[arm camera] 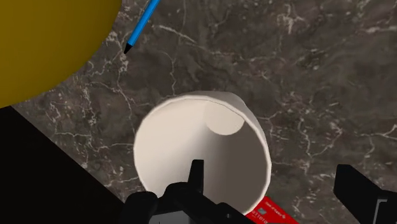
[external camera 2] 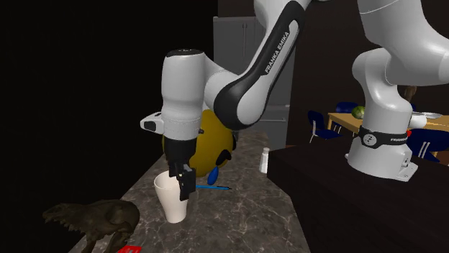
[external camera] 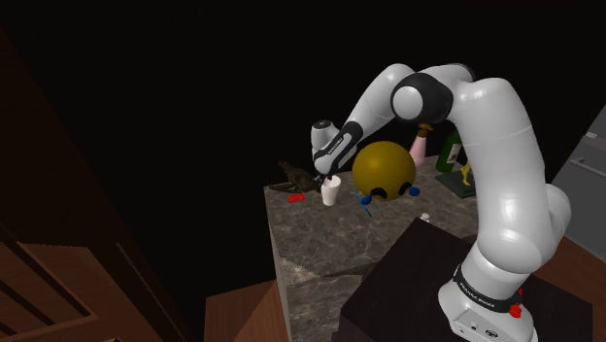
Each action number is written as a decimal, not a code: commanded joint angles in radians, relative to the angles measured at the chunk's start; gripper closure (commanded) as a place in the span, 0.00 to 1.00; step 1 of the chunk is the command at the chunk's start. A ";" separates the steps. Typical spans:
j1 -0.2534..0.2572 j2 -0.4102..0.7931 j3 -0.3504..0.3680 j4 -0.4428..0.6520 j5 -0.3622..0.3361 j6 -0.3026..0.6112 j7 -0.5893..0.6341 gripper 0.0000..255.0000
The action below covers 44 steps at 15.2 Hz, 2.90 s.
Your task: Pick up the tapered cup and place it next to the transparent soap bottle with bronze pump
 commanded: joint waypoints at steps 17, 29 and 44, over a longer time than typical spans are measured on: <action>-0.004 0.089 -0.006 0.045 -0.004 0.047 0.005 1.00; -0.009 0.020 0.001 0.024 0.002 -0.001 -0.009 1.00; -0.018 -0.135 0.018 0.006 0.025 -0.137 -0.047 1.00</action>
